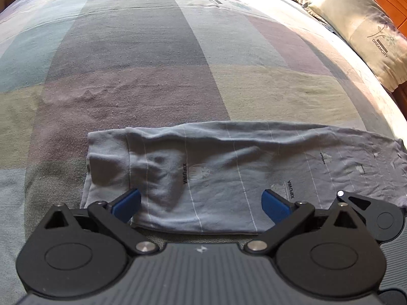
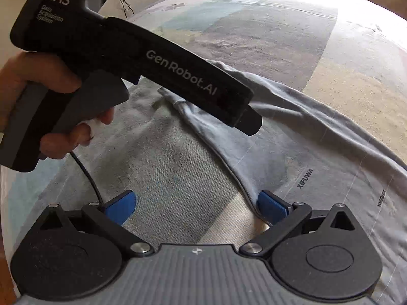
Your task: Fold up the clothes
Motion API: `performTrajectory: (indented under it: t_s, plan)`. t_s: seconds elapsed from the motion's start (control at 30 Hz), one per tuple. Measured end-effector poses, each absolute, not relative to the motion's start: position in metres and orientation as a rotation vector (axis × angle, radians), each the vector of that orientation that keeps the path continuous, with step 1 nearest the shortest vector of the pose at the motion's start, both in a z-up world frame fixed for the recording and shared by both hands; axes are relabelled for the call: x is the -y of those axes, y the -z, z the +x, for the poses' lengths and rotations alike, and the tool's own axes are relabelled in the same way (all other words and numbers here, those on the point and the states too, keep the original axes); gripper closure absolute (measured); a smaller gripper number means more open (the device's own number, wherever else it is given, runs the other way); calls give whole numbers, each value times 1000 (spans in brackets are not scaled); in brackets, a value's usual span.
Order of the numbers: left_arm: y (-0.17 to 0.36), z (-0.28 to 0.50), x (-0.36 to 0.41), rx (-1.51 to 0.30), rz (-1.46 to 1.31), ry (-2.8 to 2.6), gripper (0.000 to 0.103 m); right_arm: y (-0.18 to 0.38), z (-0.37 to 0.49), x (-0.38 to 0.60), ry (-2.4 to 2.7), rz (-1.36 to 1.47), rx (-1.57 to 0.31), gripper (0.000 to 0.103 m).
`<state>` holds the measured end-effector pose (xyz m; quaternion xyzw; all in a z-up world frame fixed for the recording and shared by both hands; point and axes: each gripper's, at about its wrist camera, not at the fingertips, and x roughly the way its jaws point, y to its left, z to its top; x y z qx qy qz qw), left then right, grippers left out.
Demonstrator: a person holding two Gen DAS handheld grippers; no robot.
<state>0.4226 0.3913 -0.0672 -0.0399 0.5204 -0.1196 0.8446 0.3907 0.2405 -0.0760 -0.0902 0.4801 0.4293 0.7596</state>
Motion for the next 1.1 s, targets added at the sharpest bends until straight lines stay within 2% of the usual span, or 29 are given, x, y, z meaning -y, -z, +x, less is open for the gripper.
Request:
performTrajectory:
  t_s: [0.07, 0.2, 0.33, 0.47, 0.7, 0.83, 0.93, 1.07, 1.1]
  plan:
    - [61, 422, -383, -1073, -68, 294, 2, 69, 398, -234, -950, -184, -1058, 0]
    - [61, 433, -369, -1053, -50, 330, 2, 63, 419, -222, -827, -213, -948, 0]
    - [79, 438, -379, -1119, -121, 264, 2, 79, 428, -218, -780, -178, -1023, 0]
    - [78, 424, -379, -1127, -56, 256, 1, 75, 402, -212, -861, -121, -1108, 0]
    - [55, 438, -353, -1064, -32, 360, 1, 55, 409, -185, -807, -156, -1029, 0]
    - [64, 444, -336, -1082, 6, 394, 1, 51, 408, -148, -671, -221, -979, 0]
    - [80, 439, -347, -1102, 10, 352, 1, 56, 398, -119, -632, -229, -1021, 0]
    - [85, 438, -357, -1100, 153, 261, 1, 70, 385, -96, -642, -163, -1140, 0]
    - [85, 441, -366, -1111, 110, 253, 1, 73, 380, -90, -643, -141, -1169, 0]
